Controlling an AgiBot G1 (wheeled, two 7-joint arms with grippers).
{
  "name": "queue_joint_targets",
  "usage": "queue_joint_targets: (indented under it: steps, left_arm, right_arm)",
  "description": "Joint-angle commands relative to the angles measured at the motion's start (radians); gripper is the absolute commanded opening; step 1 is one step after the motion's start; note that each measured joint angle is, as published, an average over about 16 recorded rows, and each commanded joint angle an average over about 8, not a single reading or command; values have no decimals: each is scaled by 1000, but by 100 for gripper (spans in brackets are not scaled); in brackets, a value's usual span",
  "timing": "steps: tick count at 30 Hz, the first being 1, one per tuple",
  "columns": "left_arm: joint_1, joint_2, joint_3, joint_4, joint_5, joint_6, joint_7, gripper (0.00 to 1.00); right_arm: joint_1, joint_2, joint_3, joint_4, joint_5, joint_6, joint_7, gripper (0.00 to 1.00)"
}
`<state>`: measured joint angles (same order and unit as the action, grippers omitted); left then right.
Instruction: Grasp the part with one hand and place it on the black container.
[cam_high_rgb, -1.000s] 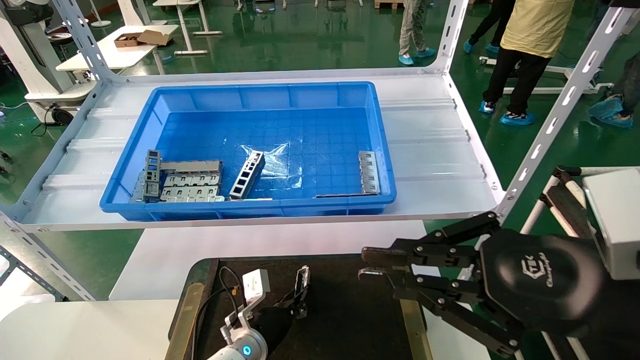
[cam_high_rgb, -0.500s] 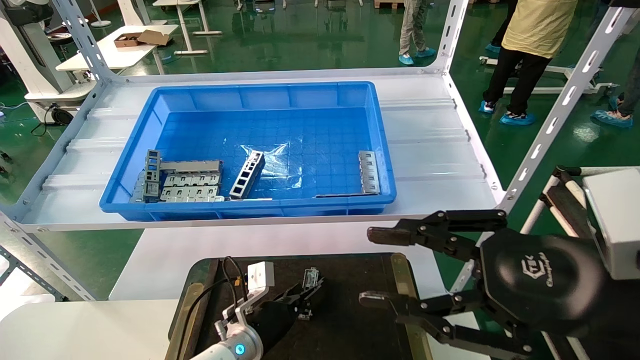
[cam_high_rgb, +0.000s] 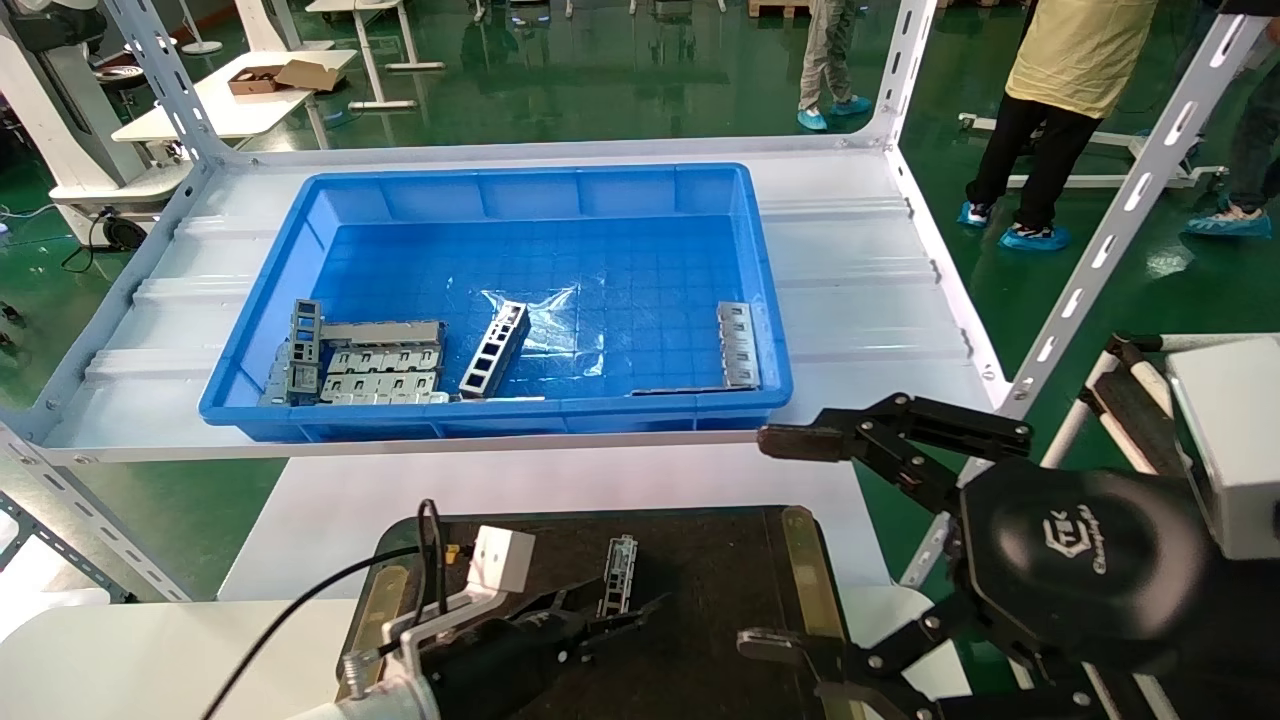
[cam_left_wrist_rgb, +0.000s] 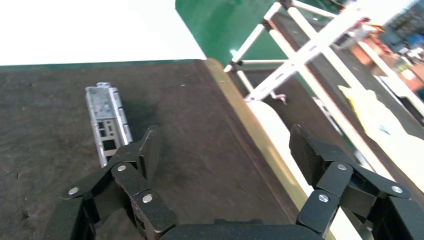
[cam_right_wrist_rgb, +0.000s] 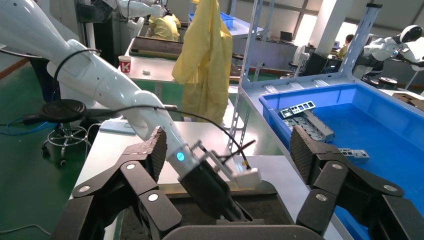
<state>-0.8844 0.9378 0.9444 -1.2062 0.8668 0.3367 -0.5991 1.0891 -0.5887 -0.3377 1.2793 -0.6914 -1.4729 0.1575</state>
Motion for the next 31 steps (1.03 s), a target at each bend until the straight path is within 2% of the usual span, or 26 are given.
queue_joint_targets:
  steps: [1, 8, 18, 31]
  left_arm:
    - [7, -36, -18, -34, -8, 44, 16, 100]
    - [34, -143, -82, -90, -55, 185, 89, 100]
    - [27, -227, -148, -113, -110, 354, 180, 100]
    - [22, -280, -201, -127, -161, 428, 228, 100]
  right_arm:
    - [0, 0, 0, 0, 0, 0, 0, 100]
    - [0, 0, 0, 0, 0, 0, 0, 100]
    - [0, 0, 0, 0, 0, 0, 0, 100]
    - [0, 0, -1, 0, 0, 0, 0, 100]
